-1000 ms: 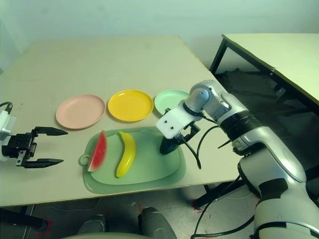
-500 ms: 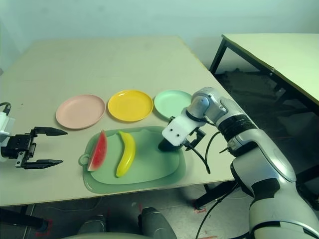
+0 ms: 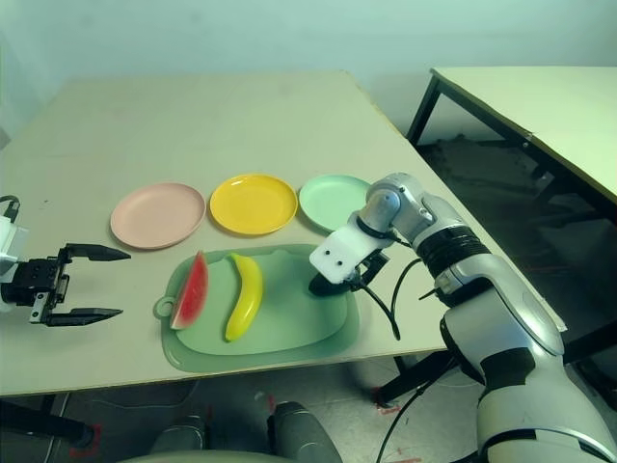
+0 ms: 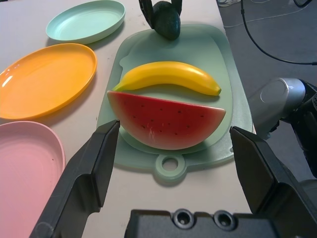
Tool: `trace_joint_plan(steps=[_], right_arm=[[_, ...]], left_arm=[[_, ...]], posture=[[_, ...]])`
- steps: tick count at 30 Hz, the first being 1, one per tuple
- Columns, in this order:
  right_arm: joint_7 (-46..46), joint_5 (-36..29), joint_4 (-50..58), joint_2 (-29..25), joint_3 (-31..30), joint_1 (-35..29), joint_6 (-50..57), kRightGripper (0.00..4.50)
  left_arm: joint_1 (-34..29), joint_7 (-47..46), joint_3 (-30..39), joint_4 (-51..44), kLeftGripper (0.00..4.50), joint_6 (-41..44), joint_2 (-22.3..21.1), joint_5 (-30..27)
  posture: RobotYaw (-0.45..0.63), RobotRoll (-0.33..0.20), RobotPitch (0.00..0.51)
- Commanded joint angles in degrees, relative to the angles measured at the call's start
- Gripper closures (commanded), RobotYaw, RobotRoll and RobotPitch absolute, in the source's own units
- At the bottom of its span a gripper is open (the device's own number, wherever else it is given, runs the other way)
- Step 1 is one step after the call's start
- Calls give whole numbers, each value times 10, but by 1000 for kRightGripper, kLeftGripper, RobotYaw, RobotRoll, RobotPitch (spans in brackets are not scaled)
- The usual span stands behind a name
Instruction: Place the fruits into color-matched plates.
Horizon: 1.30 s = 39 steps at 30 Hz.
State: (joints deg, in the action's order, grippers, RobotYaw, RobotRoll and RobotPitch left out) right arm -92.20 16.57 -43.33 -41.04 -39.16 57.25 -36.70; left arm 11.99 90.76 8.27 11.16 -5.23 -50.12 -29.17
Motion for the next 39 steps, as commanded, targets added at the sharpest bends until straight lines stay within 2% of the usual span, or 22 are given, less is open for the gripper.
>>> trace_joint_plan(steps=[1,6,10,16,19,21,26,37,39], right_arm=[[-3,-1,-7,8,16,10,6,1394],[2,-14,-37,31,41,53,32,1394],[81,24,-155,63,55,131,48,1394],[207,79,-272,91,56,180,72,1394],[267,102,-300,102,57,188,87,1394],[324,128,-312,105,47,191,84,1394],[398,159,-335,118,51,187,121,1394],[433,178,-352,127,67,155,199,1394],[433,181,-351,128,68,149,199,640]], left_arm=[[5,-6,10,1,0,7,-1,-4],[14,-30,21,15,0,36,4,-16],[29,-113,29,15,0,107,17,-15],[36,-215,29,-38,0,214,31,-24],[37,-246,29,-58,0,254,32,-27],[35,-250,28,-65,0,259,26,-20],[25,-248,39,-78,0,267,18,-25],[14,-257,50,-106,0,283,16,-29],[17,-254,50,-104,0,284,14,-29]], posture=[[-96,0,4],[-102,0,8],[-96,0,10],[-84,0,13],[-81,0,15],[-74,0,17],[-63,0,24],[-57,0,36],[-57,0,36]])
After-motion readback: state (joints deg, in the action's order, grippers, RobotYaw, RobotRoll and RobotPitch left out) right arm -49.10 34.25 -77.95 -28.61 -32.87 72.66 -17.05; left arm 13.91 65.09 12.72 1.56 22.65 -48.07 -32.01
